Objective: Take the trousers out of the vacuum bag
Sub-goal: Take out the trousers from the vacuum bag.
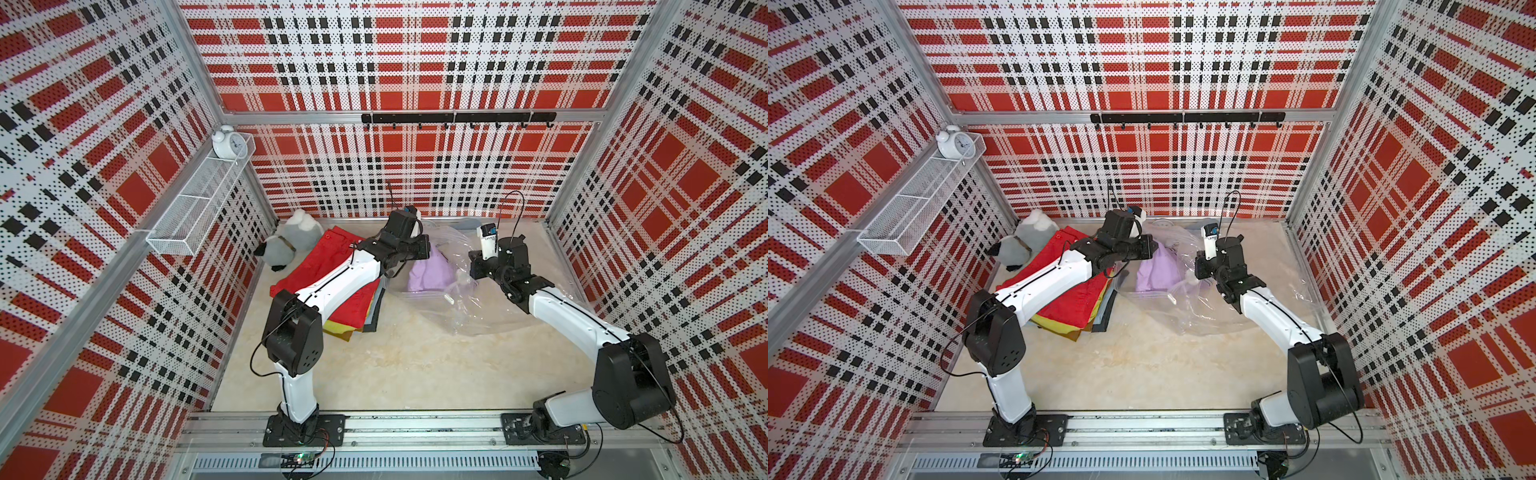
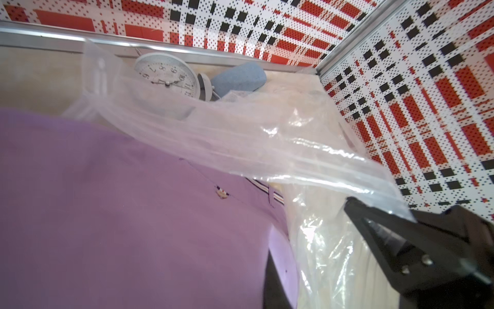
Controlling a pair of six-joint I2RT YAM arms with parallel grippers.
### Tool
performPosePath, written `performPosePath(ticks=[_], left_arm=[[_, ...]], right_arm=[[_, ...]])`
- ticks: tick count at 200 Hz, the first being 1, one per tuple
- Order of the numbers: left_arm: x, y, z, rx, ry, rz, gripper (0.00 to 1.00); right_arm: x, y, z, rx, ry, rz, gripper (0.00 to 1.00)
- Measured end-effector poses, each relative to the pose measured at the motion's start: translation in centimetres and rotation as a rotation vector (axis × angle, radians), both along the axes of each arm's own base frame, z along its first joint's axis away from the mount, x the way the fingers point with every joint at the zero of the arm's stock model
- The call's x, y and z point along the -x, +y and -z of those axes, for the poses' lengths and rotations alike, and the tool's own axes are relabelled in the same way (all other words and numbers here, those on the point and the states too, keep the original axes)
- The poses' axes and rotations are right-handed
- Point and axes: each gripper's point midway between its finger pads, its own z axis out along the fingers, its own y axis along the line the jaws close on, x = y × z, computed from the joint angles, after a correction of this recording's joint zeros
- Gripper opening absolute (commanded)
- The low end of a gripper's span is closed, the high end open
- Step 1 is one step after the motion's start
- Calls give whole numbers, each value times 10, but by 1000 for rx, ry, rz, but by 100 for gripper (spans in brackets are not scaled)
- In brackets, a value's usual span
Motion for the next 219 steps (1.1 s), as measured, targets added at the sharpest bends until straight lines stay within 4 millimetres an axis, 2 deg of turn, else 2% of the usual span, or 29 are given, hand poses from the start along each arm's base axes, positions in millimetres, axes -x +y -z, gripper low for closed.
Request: performPosePath(ticks=[28,53,88,114,156,176,219], left_arm=[[0,-3,-14,34,-5,33,0],[4,-7,-23,60,-3,66,0],[11,0,-51,103,-30,87,0],[11,19,-88,151,-81,70,0],[8,62,-150,245,-174,20,0],[8,77,-166,274,-201,4,0],[-2,106,-186,308,-234,-25,0]], right_arm=[[-2,-3,8,12,16,17,0],[-6,-13,24,21,61,50,0],[-8,-23,34,27,92,92,0],[-9,-29,35,25,99,116,0],[-9,-40,41,24,123,156,0],[-8,-44,44,29,136,174,0],[-9,-56,47,26,151,214,0]])
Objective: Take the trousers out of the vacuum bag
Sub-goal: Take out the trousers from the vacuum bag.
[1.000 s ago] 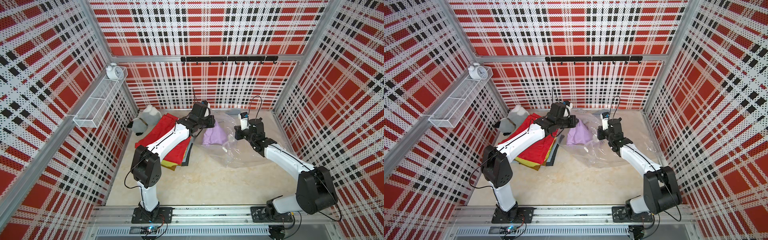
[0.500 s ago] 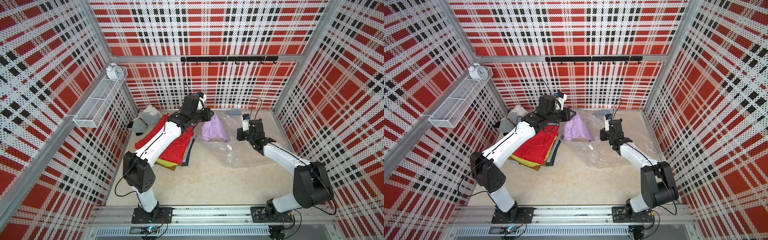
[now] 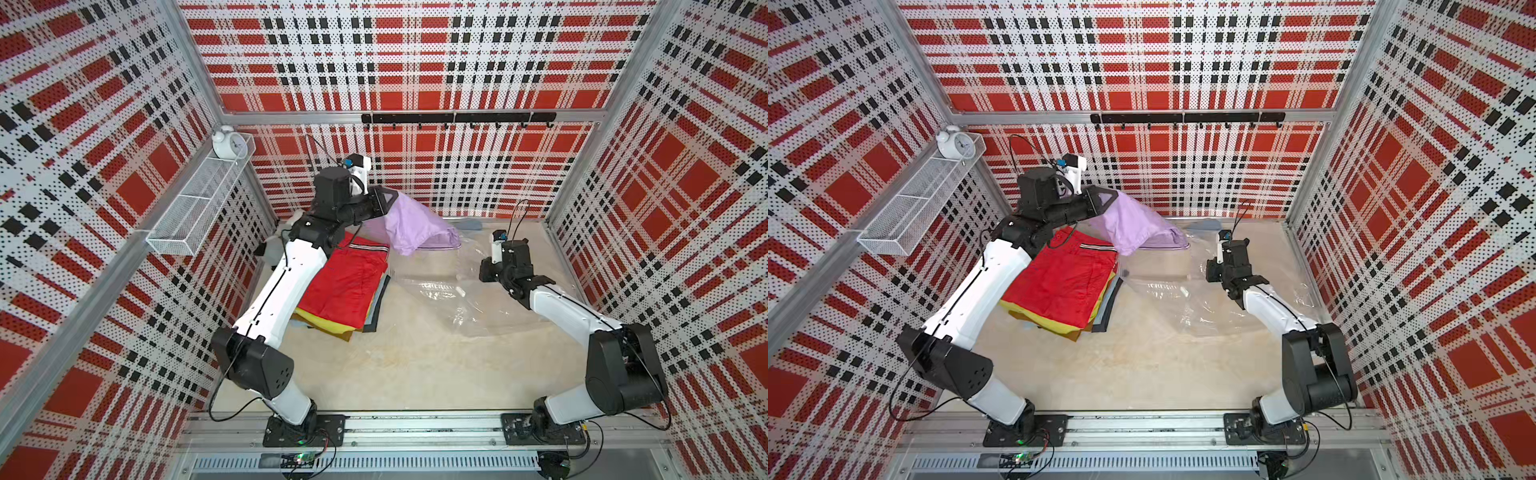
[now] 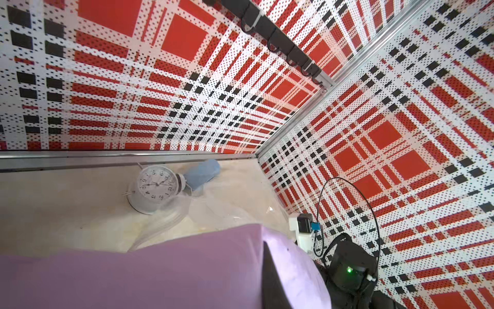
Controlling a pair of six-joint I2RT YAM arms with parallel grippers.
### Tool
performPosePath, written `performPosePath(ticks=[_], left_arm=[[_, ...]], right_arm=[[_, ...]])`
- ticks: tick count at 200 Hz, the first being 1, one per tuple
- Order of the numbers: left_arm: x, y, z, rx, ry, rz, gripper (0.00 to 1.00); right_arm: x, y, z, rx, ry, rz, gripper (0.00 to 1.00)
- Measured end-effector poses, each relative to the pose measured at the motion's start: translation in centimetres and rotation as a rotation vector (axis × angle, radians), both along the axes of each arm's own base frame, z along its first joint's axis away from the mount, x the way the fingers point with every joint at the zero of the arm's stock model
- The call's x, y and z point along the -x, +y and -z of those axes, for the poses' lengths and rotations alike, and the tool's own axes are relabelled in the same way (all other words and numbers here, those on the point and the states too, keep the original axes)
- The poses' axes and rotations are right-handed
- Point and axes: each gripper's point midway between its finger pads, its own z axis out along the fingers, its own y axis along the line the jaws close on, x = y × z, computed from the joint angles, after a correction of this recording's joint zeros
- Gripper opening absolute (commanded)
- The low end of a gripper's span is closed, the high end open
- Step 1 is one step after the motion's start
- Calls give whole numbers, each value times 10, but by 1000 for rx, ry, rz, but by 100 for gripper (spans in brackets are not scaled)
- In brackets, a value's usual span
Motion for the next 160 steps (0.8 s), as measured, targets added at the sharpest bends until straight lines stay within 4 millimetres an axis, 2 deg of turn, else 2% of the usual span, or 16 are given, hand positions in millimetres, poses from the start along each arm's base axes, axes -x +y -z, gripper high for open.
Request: performPosePath(ticks=[42,75,96,122,160], left_arm=[[-13,38,-17,34,-25,-37,0],[-23,52,-51,60,-105,-46,0],[-31,56,-63,68,-141,-48,0],[-48,64,-62,71,-148,-53,0],[-74,82,-33,52,-99,-85,0]], right_arm=[[2,-10,8,6,19,29,0],[3,-21,12,15,38,62,0],[4,-29,15,16,47,83,0],[7,-36,21,17,66,103,0],[8,-38,22,16,74,110,0]])
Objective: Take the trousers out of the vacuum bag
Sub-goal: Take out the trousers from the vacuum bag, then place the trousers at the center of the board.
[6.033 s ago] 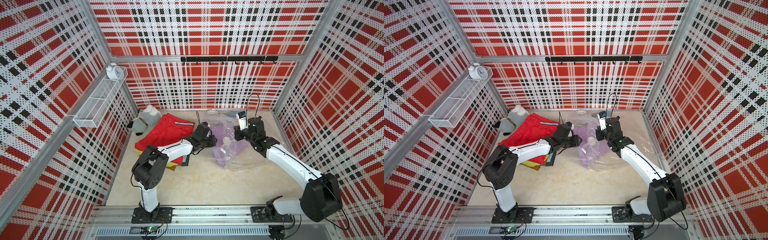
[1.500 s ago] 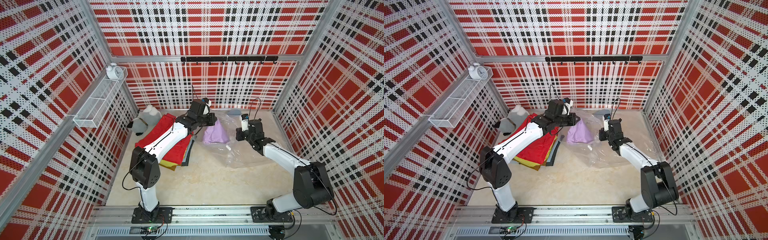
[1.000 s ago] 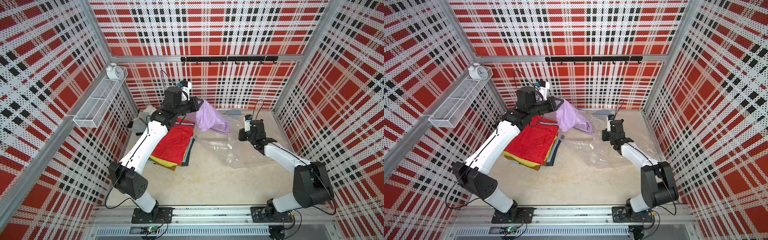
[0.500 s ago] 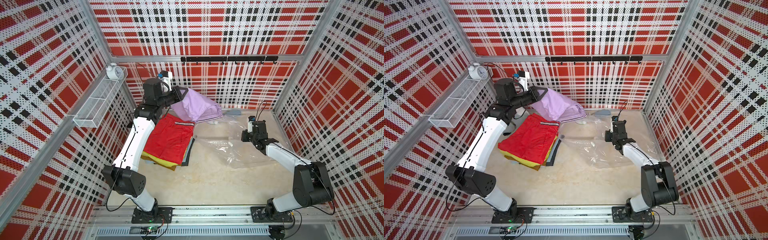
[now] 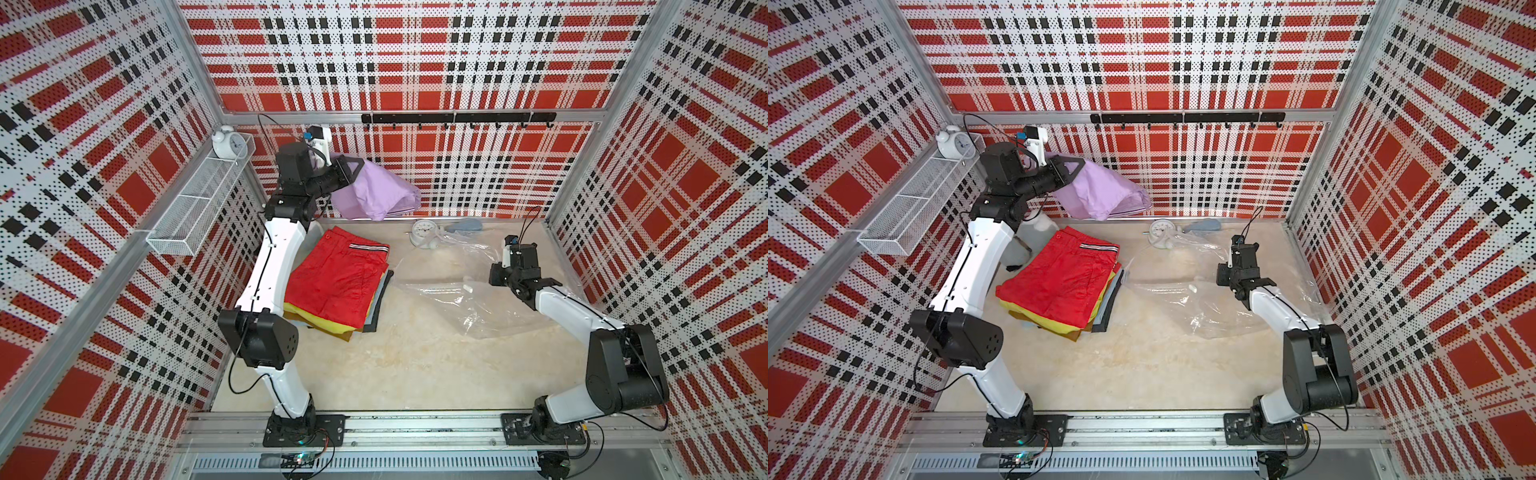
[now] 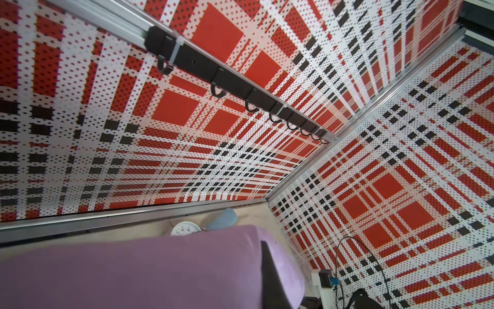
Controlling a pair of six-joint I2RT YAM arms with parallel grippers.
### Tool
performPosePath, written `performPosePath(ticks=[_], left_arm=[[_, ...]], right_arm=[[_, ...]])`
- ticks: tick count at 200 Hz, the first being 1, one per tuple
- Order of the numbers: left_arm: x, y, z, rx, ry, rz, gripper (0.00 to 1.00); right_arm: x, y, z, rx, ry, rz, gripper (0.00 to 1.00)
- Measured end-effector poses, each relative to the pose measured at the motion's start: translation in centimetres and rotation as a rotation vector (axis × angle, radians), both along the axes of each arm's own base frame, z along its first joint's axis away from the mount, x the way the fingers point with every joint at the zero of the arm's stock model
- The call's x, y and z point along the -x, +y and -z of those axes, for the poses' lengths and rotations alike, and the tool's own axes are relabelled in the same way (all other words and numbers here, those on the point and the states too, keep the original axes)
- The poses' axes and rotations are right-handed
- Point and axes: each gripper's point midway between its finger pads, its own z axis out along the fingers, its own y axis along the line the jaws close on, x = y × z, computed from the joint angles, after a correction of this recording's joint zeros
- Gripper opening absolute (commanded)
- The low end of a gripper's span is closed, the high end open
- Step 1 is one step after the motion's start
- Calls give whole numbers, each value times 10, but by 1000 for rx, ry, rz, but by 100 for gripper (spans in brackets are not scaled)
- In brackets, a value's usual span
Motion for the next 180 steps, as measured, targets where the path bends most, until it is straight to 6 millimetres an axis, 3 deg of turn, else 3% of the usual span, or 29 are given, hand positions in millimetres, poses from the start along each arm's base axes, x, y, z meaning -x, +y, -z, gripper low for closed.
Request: performPosePath(ticks=[31,95,156,180], left_arm=[[-11,11,18,-24,29,-8,0],[-14,32,29,-49,30,-2,0],[-10,45,107,-74,192,14,0],[1,46,121,-75,237,18,0]], right_arm=[[0,0,0,0,0,0,0],[0,0,0,-3,3,0,0],[0,1,-1,-6,2,-3,0],[0,1,0,-7,4,-4,0]])
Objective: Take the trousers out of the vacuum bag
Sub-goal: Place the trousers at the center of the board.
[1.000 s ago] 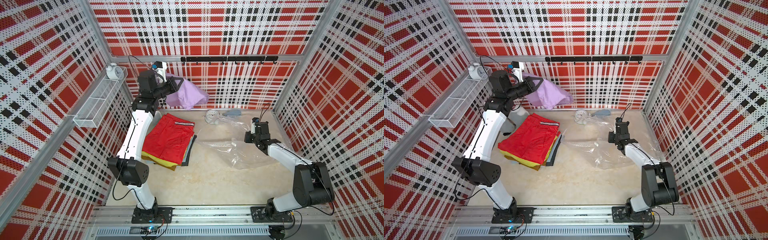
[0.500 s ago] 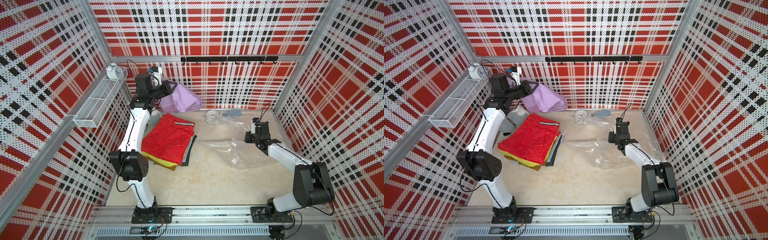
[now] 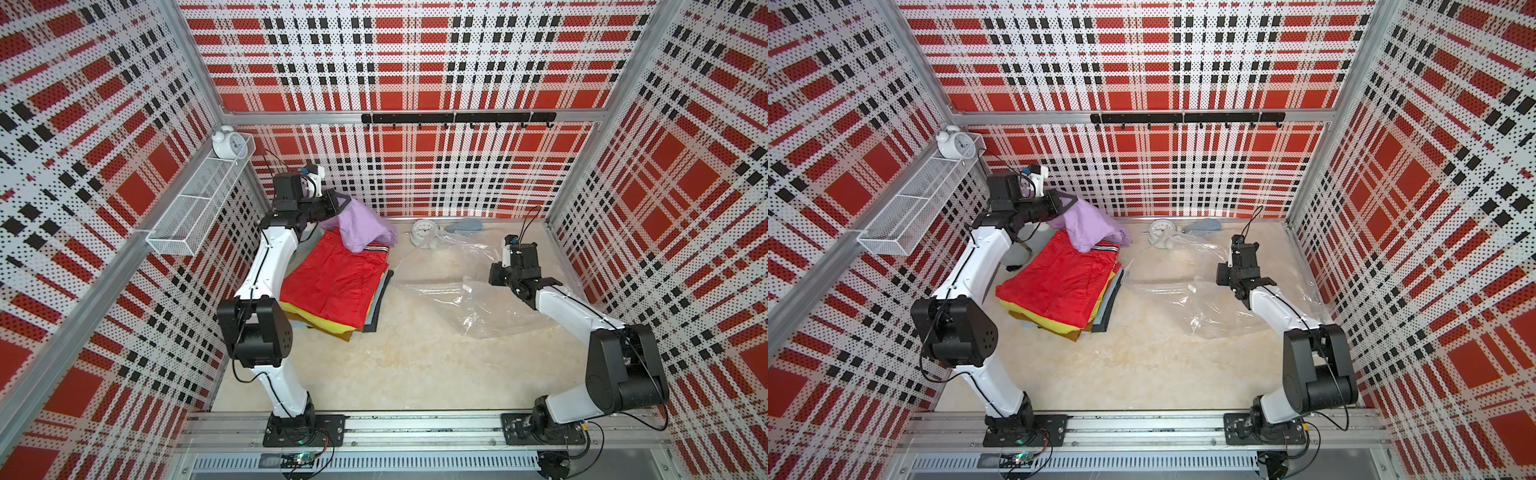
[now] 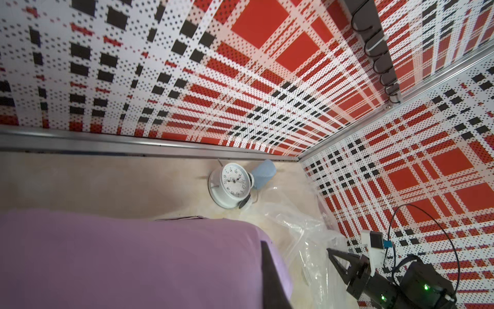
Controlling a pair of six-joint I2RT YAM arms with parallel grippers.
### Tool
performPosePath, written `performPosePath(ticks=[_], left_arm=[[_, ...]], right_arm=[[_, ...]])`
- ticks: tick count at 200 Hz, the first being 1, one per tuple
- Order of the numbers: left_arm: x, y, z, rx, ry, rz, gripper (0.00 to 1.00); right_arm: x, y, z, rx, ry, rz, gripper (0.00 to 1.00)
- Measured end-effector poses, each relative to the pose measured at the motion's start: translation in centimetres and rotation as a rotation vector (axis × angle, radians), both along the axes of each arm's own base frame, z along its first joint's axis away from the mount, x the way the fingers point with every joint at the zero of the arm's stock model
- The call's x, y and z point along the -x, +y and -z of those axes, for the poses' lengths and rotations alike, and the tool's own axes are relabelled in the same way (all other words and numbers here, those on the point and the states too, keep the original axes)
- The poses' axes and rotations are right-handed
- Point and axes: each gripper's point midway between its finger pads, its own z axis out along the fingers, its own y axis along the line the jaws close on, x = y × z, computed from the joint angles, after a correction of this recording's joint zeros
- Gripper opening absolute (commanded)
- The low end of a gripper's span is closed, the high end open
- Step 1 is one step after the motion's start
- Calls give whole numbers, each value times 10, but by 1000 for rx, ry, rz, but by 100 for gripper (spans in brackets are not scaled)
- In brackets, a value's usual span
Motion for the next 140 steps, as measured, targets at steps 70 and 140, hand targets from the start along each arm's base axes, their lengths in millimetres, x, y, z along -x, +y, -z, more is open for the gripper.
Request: performPosePath(ticks=[70,140], left_arm=[[43,6,-55,-18,-121,-15,0],[66,10,-64,-25,-144,-35,0]], right_arm=[[0,1,6,-8,14,-1,0],[0,3,6,-18,17,-2,0]])
